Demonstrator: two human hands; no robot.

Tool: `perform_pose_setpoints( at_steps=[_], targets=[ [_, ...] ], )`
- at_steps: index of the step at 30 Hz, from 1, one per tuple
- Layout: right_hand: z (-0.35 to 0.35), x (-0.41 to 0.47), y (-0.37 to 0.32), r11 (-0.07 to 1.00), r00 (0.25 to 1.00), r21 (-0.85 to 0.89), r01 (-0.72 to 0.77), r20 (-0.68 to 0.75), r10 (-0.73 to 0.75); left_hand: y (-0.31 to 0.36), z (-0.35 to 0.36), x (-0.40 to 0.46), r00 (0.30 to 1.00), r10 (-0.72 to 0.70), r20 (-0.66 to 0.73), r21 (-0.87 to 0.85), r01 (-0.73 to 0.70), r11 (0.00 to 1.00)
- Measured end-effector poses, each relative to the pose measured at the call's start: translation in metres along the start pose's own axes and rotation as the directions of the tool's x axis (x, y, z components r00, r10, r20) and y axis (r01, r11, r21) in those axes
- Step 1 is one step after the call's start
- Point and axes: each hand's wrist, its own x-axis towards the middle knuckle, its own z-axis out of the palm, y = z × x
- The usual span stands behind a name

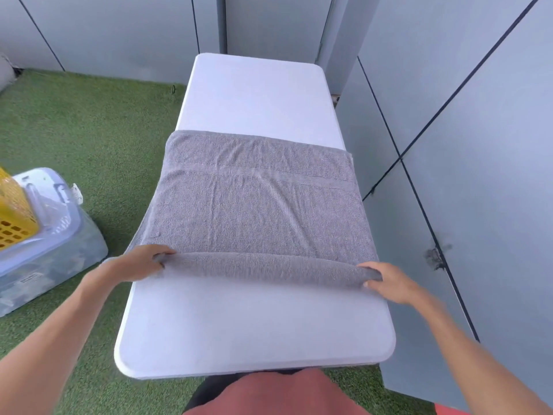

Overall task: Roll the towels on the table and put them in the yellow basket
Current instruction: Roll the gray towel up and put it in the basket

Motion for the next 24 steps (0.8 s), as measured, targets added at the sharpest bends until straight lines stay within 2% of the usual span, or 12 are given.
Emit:
perform_pose_setpoints(
  at_steps=[2, 3, 4, 6, 7, 9, 11, 13, 17, 19, 21, 24],
  targets=[
    [0.006, -0.001, -0.005, 0.999, 0.977, 0.029, 0.034, -0.210, -0.027, 0.001, 0.005, -0.004, 0.979, 0.013, -0.203, -0.117, -0.037, 0.992],
    [0.013, -0.001, -0.005, 0.998, 0.934, -0.029, 0.059, -0.352, -0.065, 0.001, 0.011, -0.008, 0.922, 0.027, -0.386, -0.084, -0.065, 0.994],
    [0.022, -0.003, -0.007, 0.991, 0.876, -0.110, 0.073, -0.468, -0.117, -0.001, 0.019, -0.012, 0.833, 0.079, -0.548, 0.026, -0.077, 0.997],
    [0.043, -0.005, -0.004, 0.971, 0.810, -0.234, 0.055, -0.558, -0.181, -0.001, 0.045, -0.025, 0.695, 0.260, -0.671, 0.285, -0.082, 0.955],
    [0.053, -0.005, -0.002, 0.961, 0.816, -0.274, 0.034, -0.547, -0.185, -0.002, 0.058, -0.029, 0.684, 0.316, -0.657, 0.343, -0.101, 0.934],
    [0.068, -0.005, -0.001, 0.943, 0.870, -0.333, 0.010, -0.462, -0.172, -0.004, 0.077, -0.030, 0.717, 0.350, -0.602, 0.374, -0.134, 0.918],
    [0.071, 0.000, -0.003, 0.933, 0.903, -0.359, -0.006, -0.403, -0.149, -0.006, 0.080, -0.024, 0.755, 0.319, -0.573, 0.380, -0.100, 0.920],
    [0.066, 0.007, -0.011, 0.944, 0.902, -0.331, -0.017, -0.412, -0.128, -0.001, 0.071, -0.015, 0.779, 0.284, -0.558, 0.378, -0.066, 0.924],
    [0.056, 0.010, -0.019, 0.947, 0.901, -0.320, -0.015, -0.415, -0.125, 0.006, 0.054, -0.005, 0.782, 0.261, -0.565, 0.369, -0.043, 0.928],
    [0.054, 0.003, -0.016, 0.949, 0.925, -0.317, 0.009, -0.357, -0.128, 0.004, 0.050, -0.008, 0.815, 0.213, -0.540, 0.355, -0.009, 0.935],
    [0.050, -0.003, -0.010, 0.945, 0.957, -0.323, 0.041, -0.260, -0.130, 0.000, 0.046, -0.015, 0.894, 0.130, -0.429, 0.338, 0.026, 0.941],
    [0.029, -0.012, -0.011, 0.962, 0.992, -0.258, 0.089, -0.066, -0.109, -0.009, 0.033, -0.023, 0.987, 0.018, -0.159, 0.253, 0.023, 0.967]
  ],
)
